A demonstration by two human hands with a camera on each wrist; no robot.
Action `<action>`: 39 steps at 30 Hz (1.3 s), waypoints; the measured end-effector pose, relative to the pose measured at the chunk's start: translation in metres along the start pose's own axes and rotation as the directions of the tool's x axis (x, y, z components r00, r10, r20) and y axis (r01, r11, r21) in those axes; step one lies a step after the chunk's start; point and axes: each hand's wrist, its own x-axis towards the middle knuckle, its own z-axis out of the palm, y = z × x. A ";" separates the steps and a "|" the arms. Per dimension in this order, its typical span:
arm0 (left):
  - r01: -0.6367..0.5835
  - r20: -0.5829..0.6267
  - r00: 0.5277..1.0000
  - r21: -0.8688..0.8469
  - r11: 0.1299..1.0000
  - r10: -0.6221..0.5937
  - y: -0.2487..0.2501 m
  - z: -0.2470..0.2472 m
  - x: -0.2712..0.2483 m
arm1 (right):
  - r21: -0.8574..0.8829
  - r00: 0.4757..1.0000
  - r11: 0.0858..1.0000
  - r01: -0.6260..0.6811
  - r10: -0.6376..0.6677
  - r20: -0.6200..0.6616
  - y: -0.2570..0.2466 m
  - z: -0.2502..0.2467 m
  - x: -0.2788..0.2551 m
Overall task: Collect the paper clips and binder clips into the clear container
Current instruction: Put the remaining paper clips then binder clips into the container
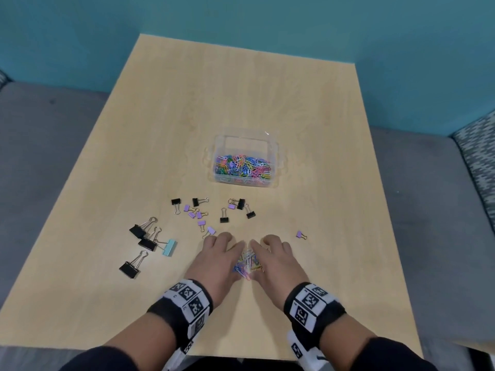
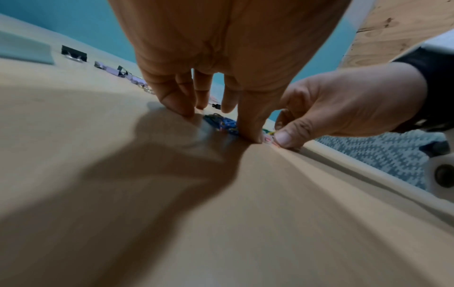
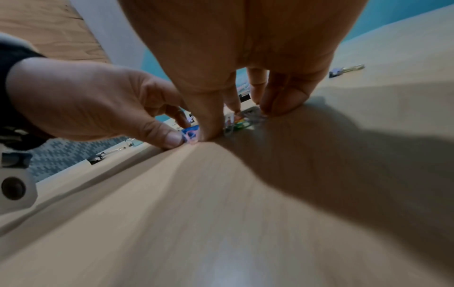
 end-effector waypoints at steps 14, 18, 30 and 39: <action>-0.072 0.048 0.997 0.166 0.984 0.065 -0.002 -0.002 0.011 | -0.123 0.986 0.979 0.163 -0.164 0.005 0.005 -0.001 0.015; -0.078 0.039 0.997 0.159 0.984 0.072 -0.008 -0.004 0.016 | -0.111 0.986 0.979 0.169 -0.168 0.019 0.009 -0.007 0.024; 0.077 0.033 0.997 -0.133 0.988 -0.073 -0.012 -0.015 0.013 | 0.016 0.990 0.993 0.114 -0.115 0.083 0.020 -0.034 0.021; 0.212 0.116 0.977 -0.574 0.791 -0.177 -0.016 -0.070 0.020 | 0.126 0.967 0.966 0.227 -0.239 0.093 0.022 -0.083 0.032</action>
